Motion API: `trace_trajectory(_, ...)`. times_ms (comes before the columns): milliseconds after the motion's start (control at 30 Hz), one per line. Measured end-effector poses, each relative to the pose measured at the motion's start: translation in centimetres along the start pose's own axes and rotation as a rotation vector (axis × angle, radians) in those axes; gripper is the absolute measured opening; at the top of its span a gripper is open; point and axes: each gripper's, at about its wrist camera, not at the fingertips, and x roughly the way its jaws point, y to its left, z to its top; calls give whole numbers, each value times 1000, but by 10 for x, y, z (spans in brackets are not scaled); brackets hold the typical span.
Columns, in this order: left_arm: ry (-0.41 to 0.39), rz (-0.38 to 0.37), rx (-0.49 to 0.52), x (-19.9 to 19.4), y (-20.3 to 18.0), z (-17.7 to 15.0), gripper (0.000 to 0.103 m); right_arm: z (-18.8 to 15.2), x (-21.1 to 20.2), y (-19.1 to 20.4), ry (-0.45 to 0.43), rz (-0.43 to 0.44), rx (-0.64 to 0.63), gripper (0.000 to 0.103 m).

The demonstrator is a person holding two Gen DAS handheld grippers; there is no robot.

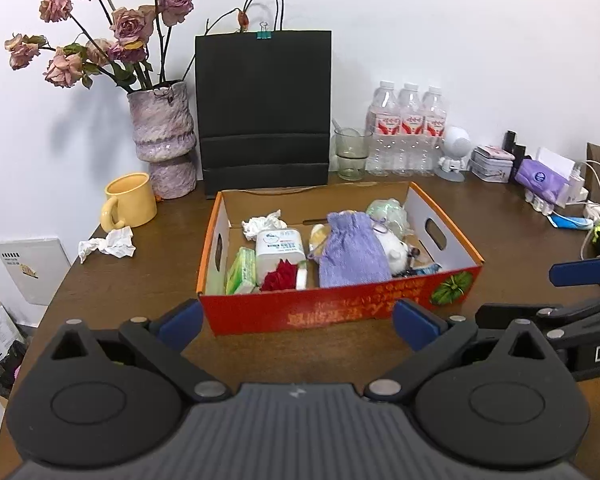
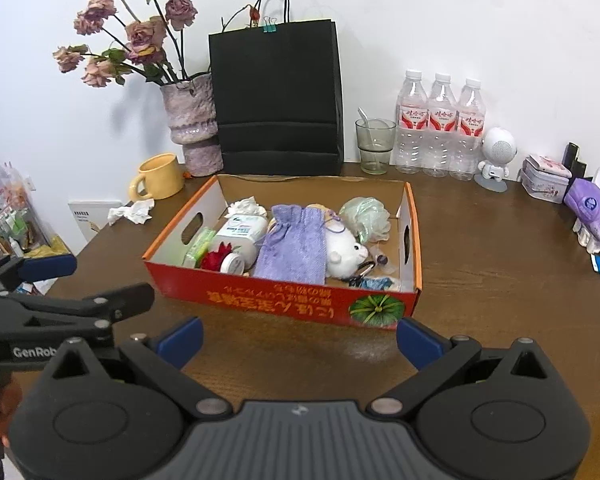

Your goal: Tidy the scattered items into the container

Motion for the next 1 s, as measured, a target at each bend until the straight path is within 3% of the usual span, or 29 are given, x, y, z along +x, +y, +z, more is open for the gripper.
trace_trajectory(1000,-1,-18,-24,-24,-1,-18,103,-24,-21,8,-12,17,-4,103)
